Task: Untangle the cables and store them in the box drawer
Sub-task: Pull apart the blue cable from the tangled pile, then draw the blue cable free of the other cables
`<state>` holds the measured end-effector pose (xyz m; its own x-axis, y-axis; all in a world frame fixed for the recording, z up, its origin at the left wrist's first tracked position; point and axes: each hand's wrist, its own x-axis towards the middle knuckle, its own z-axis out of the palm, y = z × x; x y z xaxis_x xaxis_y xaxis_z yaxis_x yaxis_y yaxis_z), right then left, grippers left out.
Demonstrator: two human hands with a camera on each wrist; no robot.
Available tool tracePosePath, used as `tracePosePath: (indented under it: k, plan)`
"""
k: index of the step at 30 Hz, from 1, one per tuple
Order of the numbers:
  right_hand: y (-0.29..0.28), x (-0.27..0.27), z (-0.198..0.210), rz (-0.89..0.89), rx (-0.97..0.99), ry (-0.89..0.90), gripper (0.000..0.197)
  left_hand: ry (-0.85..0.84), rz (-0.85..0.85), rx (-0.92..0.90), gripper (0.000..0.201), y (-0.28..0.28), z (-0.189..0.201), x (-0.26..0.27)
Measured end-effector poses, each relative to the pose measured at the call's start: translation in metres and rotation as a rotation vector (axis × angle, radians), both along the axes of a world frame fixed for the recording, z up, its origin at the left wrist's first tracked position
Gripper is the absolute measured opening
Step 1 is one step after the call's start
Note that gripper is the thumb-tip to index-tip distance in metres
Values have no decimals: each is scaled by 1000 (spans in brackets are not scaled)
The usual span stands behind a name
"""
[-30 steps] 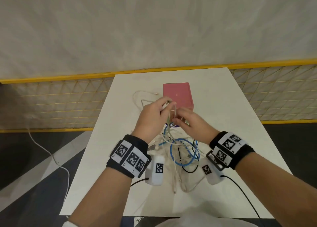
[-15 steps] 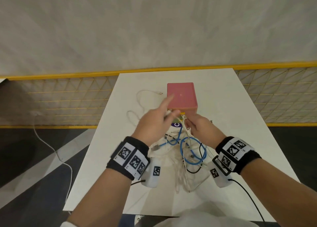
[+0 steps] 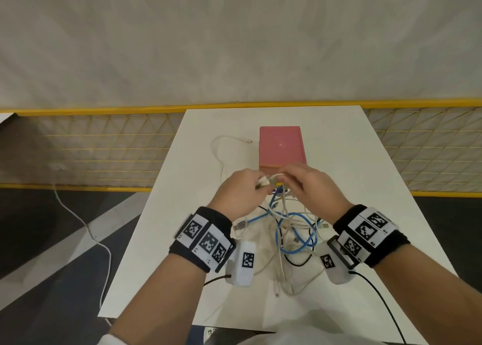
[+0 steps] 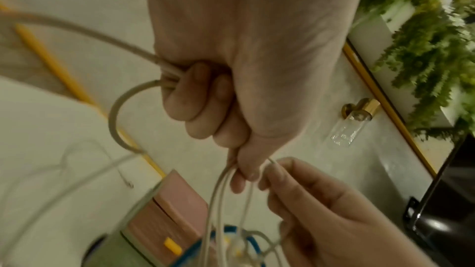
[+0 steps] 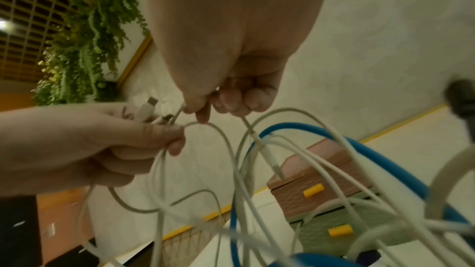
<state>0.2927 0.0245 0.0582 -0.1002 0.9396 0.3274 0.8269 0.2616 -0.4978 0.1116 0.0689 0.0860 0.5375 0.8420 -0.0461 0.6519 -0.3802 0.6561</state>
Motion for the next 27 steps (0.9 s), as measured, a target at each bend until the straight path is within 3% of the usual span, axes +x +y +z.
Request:
tracePosePath:
  k: [2,6,10,16,19,22,24,27]
  plan:
    - [1,6,-2,-5,-71,46,16,50,49,66,27,6,3,-5]
    - [0,16,-10,59,-179,-6,28,61,99,211,33,10,13,-11]
    - [-6,16,3,-2,-139,173,19,166,99,240,36,11,20,-14]
    - [0,28,7,18,-71,12,14,196,140,338,29,12,29,-16]
    - [8,25,15,41,-57,-5,16,182,140,278,37,18,24,-25]
    - [30,9,31,93,-234,-81,19,66,181,124,36,22,17,-43]
    - [56,-4,38,93,-329,-133,23,-16,242,80,42,23,12,-56]
    - [114,-23,42,7,-293,-107,24,-69,308,63,34,22,3,-70]
